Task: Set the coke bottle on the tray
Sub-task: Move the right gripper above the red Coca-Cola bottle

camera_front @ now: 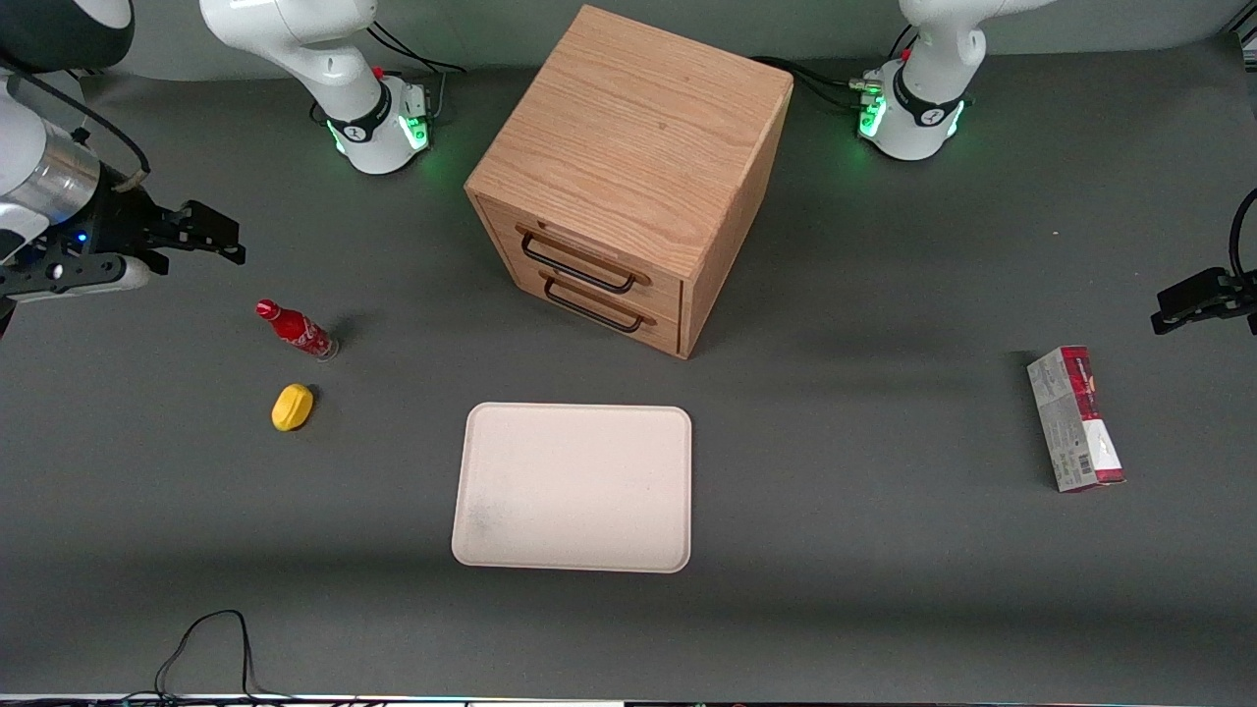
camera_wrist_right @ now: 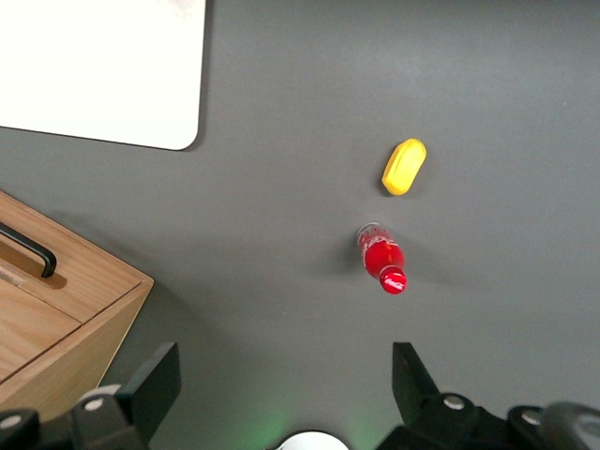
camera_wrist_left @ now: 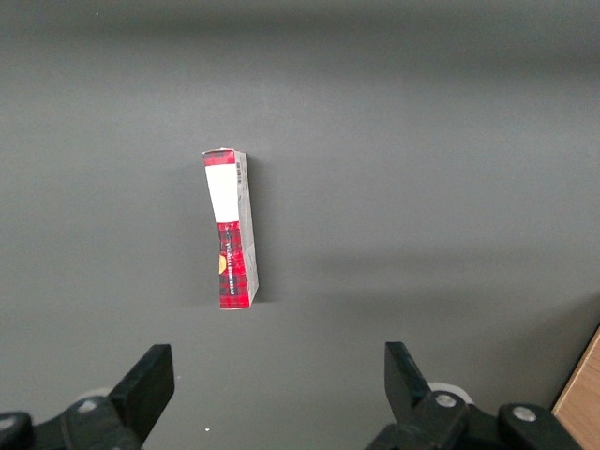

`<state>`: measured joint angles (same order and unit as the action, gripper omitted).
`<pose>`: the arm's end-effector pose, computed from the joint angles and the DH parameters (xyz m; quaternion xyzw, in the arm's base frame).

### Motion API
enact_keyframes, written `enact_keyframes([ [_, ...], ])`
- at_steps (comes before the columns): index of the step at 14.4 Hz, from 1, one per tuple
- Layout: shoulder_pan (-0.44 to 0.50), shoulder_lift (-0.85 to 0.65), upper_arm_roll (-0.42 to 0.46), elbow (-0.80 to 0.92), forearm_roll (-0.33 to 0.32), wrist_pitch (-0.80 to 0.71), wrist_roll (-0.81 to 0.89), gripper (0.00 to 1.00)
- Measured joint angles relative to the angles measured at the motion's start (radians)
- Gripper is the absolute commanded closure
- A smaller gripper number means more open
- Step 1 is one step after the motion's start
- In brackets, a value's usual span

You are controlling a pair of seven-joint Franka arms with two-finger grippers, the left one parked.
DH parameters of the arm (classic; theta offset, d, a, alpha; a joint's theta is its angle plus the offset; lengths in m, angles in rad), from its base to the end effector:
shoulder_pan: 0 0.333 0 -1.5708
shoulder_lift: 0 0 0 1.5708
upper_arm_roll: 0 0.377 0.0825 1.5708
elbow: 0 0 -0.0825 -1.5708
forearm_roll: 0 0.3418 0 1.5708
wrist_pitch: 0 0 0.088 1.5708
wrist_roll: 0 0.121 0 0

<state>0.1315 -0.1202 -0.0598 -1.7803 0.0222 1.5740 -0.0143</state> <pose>0.4606 0.0338 0.6407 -0.9980 -0.0428 0.0435 0.0134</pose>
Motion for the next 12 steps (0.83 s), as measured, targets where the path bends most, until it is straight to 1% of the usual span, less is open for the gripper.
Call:
enact_keyframes([
  [12,-0.002,0.01,0.004,0.017,0.0,-0.045,0.008,0.0],
])
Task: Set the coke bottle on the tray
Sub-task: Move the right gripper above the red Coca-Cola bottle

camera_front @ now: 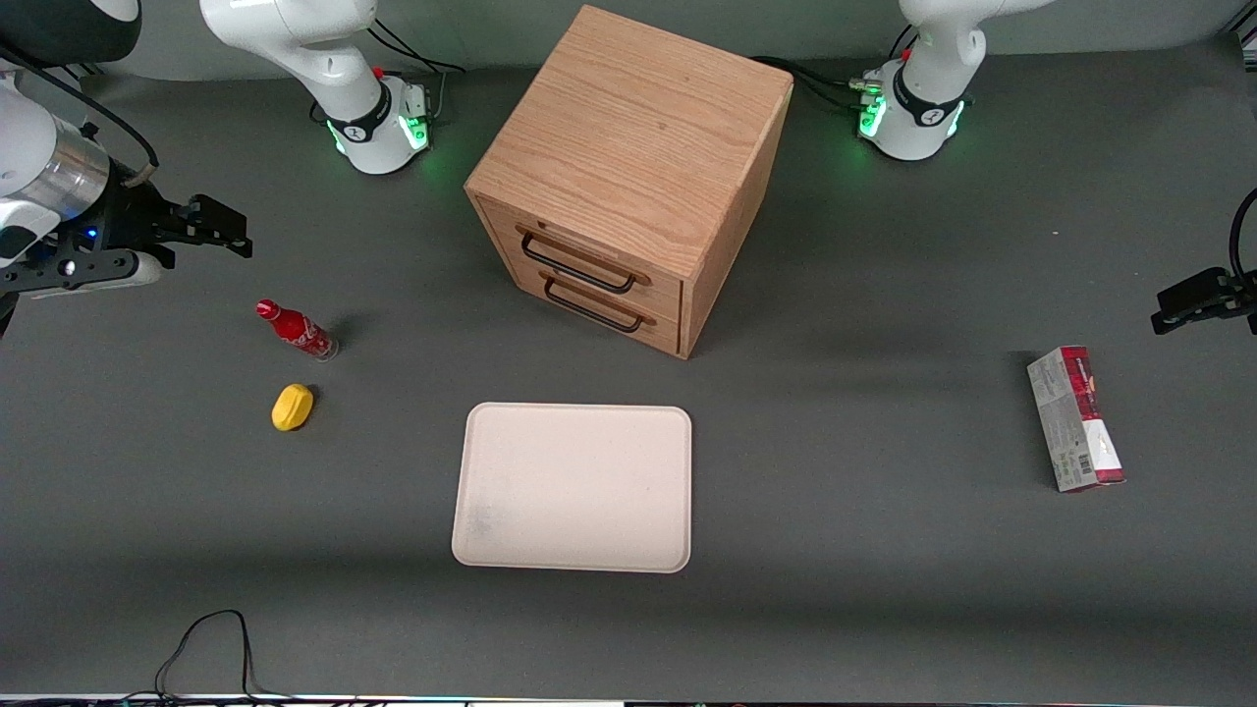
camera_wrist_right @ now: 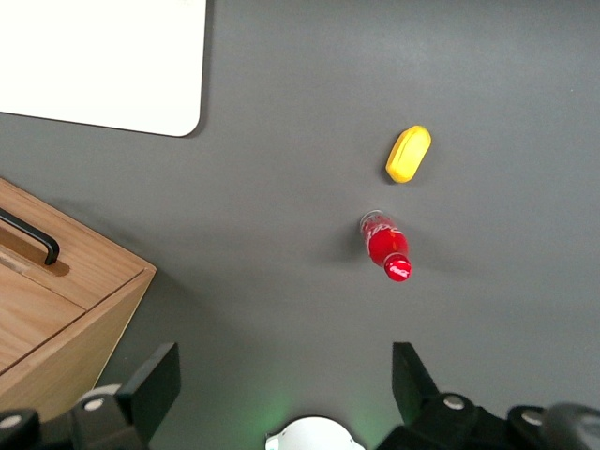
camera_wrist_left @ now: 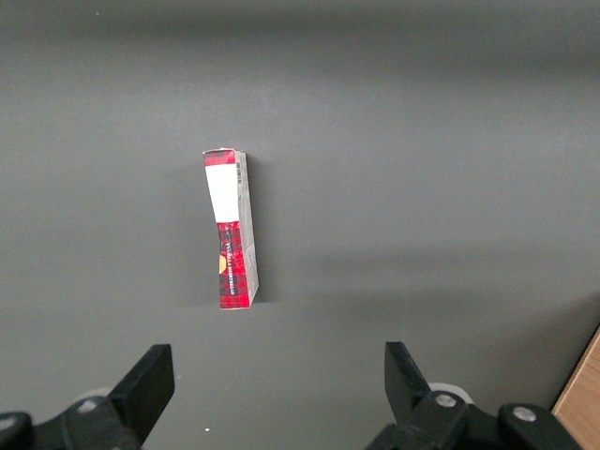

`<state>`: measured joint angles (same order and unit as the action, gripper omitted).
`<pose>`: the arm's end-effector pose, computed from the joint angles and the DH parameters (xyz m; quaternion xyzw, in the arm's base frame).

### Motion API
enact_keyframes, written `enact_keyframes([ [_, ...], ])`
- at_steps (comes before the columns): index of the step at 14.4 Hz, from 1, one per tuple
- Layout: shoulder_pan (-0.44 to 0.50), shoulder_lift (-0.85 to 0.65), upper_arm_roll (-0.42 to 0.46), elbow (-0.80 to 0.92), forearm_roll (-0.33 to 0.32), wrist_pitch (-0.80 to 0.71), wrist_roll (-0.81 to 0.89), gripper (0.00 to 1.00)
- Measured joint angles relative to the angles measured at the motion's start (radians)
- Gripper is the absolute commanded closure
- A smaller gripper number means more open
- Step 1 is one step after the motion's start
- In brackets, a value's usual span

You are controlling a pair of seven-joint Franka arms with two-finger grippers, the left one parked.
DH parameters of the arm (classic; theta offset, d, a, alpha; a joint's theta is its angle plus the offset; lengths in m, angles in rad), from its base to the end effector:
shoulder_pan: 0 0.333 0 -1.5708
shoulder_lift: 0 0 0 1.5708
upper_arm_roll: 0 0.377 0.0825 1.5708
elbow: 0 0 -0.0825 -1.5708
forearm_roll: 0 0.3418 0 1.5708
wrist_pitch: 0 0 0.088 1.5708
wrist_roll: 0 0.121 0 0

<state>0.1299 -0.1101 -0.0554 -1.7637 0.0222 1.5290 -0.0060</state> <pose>0.4590 0.0353 0.6397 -0.9971 -0.0403 0.0628 0.0120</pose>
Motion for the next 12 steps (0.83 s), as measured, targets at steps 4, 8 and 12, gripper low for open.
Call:
enact_keyframes([
  [4,-0.001,-0.01,-0.087,0.001,-0.019,-0.057,-0.083,0.0],
  [8,-0.01,-0.048,-0.172,-0.004,-0.035,-0.085,-0.173,0.0],
  [12,-0.007,-0.104,-0.162,-0.052,-0.038,-0.084,-0.173,0.0],
])
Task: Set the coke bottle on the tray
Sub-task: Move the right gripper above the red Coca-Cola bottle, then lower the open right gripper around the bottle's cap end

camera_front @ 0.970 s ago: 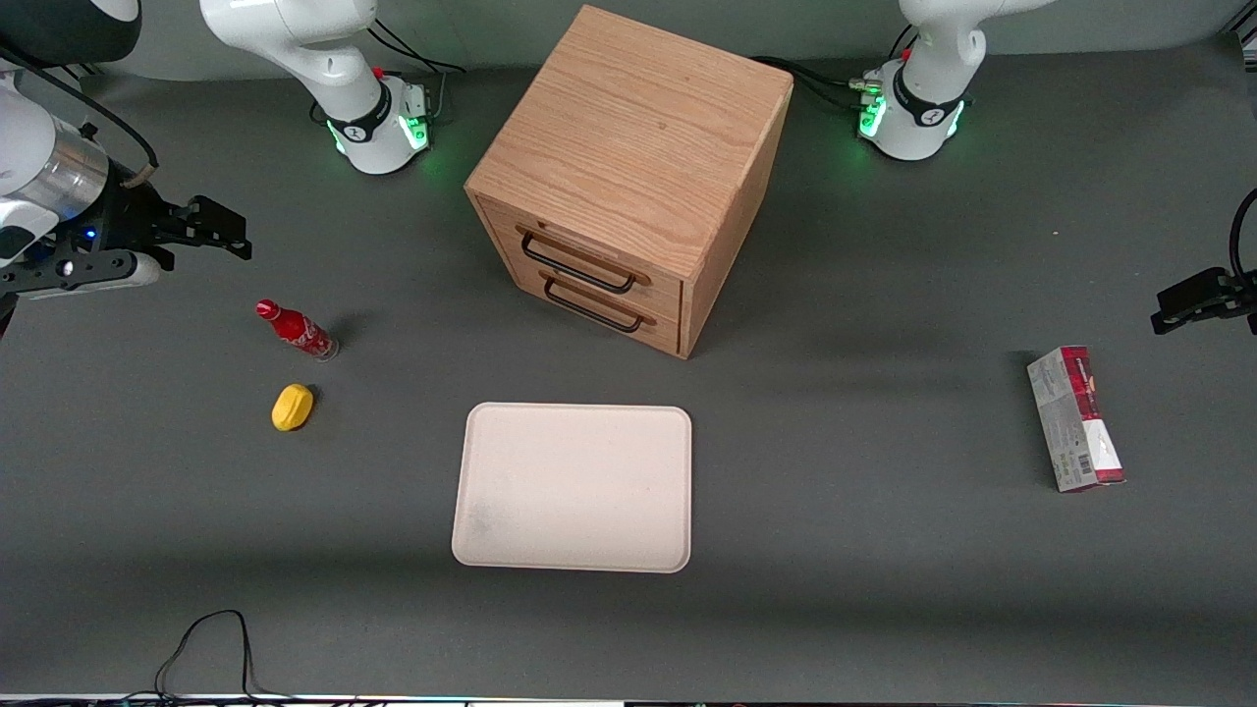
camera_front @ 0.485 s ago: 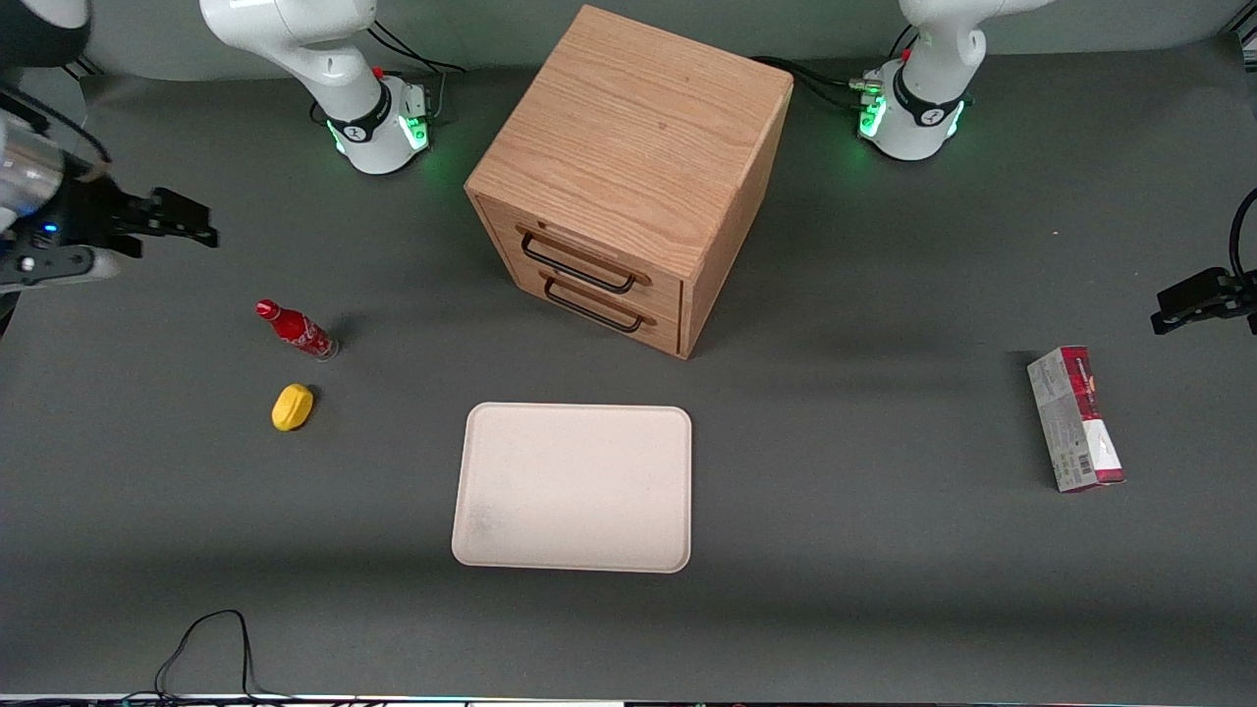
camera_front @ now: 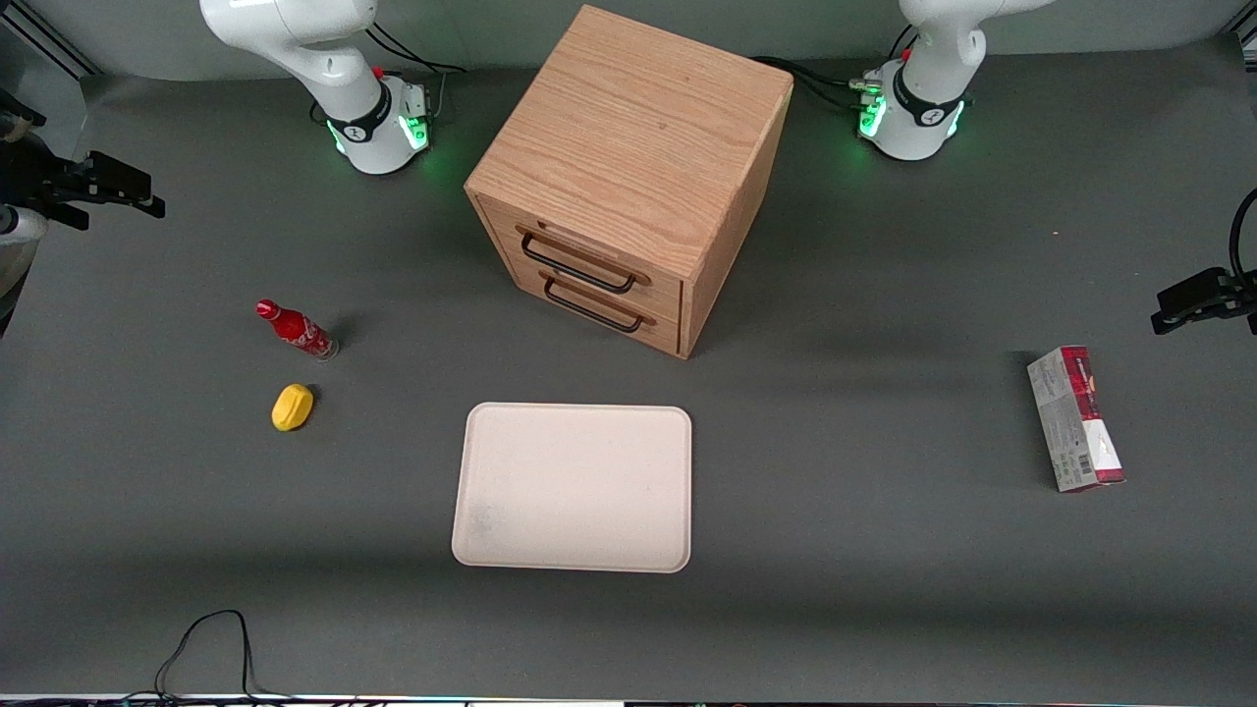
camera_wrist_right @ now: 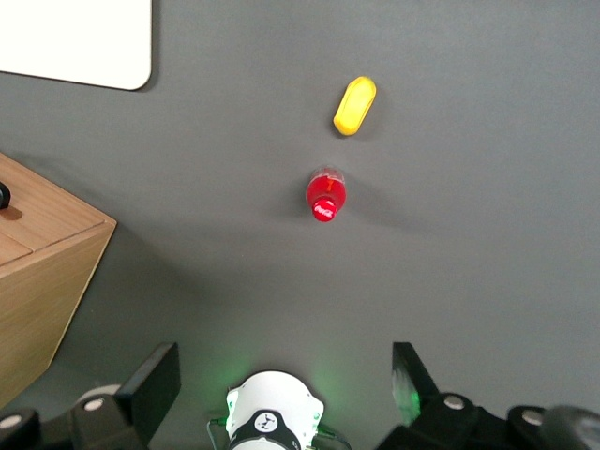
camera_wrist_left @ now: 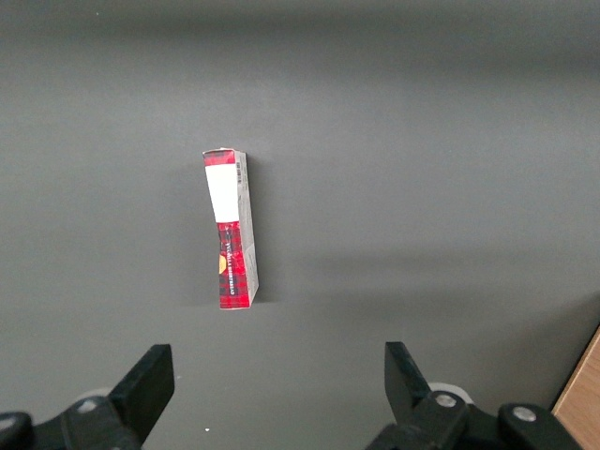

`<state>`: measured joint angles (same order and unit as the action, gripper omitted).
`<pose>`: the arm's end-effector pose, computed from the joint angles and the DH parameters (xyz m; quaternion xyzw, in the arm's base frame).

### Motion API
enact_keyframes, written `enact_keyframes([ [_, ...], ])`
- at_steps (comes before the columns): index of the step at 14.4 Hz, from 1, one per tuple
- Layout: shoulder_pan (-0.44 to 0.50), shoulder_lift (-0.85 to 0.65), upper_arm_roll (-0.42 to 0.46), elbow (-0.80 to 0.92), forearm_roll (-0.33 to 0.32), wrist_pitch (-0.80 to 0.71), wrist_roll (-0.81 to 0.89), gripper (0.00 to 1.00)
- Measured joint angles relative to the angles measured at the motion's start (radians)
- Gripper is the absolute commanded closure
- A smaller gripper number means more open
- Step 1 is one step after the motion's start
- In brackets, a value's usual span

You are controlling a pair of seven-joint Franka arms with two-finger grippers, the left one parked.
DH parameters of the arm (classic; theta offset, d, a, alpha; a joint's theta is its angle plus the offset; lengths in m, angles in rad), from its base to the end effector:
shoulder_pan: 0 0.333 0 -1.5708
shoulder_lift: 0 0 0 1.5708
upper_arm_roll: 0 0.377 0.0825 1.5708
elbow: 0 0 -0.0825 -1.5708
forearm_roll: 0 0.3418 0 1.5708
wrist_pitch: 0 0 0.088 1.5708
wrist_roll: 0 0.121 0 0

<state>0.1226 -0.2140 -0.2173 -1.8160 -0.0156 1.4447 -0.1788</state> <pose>0.4111 -0.0539 0.6550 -0.9955 -0.0458 0.0782 0.0257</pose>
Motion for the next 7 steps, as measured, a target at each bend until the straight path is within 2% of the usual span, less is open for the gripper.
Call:
enact_keyframes([
  [7,0.0,-0.045,0.002,-0.408,-0.007,0.447,0.002,0.01],
])
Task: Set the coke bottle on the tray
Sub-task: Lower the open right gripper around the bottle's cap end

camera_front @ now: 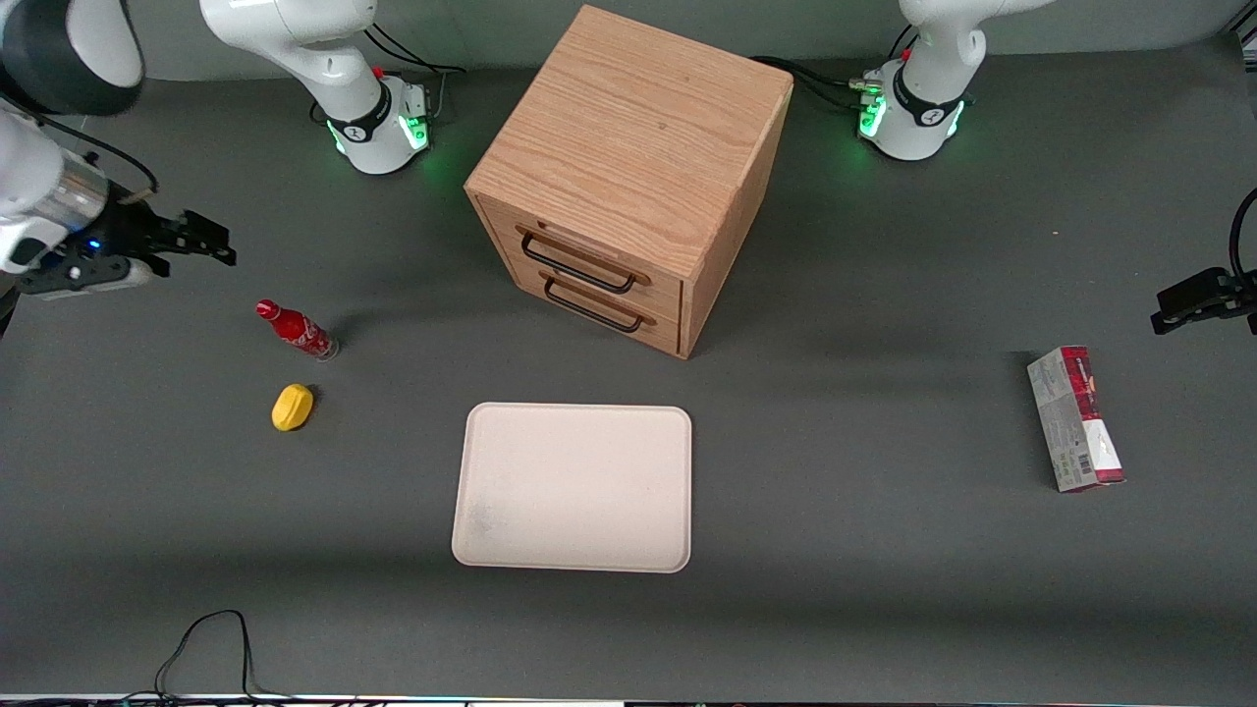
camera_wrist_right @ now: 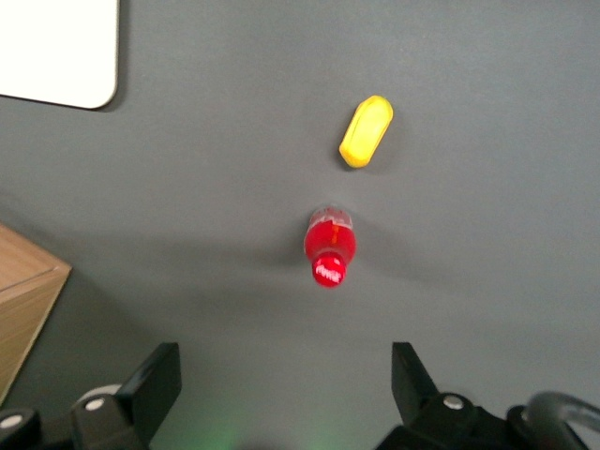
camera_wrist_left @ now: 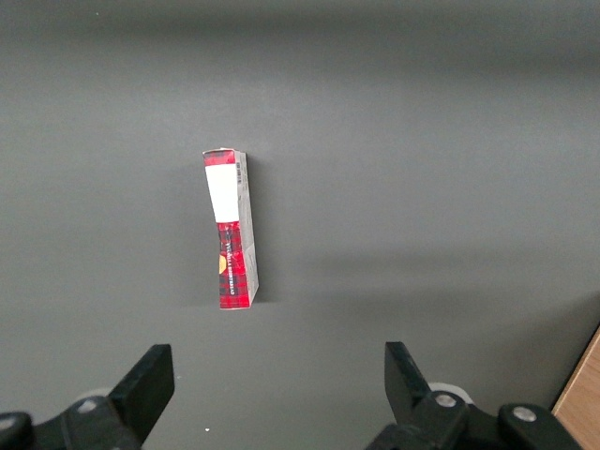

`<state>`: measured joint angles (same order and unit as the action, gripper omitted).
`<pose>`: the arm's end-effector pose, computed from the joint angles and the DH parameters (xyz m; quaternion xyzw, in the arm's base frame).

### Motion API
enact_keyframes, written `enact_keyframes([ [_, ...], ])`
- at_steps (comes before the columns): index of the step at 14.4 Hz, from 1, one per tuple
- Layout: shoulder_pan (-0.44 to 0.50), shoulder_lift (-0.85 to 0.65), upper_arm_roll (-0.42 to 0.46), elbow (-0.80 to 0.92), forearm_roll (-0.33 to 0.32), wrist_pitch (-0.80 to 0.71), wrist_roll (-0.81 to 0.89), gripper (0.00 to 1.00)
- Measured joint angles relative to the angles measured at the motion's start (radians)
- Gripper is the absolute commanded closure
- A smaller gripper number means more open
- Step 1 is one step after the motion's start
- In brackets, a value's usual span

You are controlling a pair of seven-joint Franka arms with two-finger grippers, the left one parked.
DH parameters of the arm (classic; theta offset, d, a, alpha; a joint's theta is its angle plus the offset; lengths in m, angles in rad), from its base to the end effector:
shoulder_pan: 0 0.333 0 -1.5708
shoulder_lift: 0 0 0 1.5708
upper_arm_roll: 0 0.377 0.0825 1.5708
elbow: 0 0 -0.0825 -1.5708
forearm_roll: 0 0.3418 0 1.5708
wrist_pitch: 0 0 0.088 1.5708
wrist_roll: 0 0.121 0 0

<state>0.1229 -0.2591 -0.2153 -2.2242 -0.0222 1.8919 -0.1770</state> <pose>0.4079 -0.0479 0.5336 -0.9978 -0.0507 0.0368 0.0220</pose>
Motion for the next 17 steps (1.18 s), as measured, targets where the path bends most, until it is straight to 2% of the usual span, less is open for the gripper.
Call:
enact_keyframes([
  [7,0.0,0.041,-0.014,-0.255,-0.013,0.365,0.0,0.01],
  [14,0.0,0.086,-0.052,-0.305,-0.02,0.45,-0.002,0.03],
  [16,0.0,0.086,-0.052,-0.314,-0.02,0.459,-0.002,0.07],
  [17,0.0,0.086,-0.052,-0.317,-0.02,0.462,-0.002,0.25],
])
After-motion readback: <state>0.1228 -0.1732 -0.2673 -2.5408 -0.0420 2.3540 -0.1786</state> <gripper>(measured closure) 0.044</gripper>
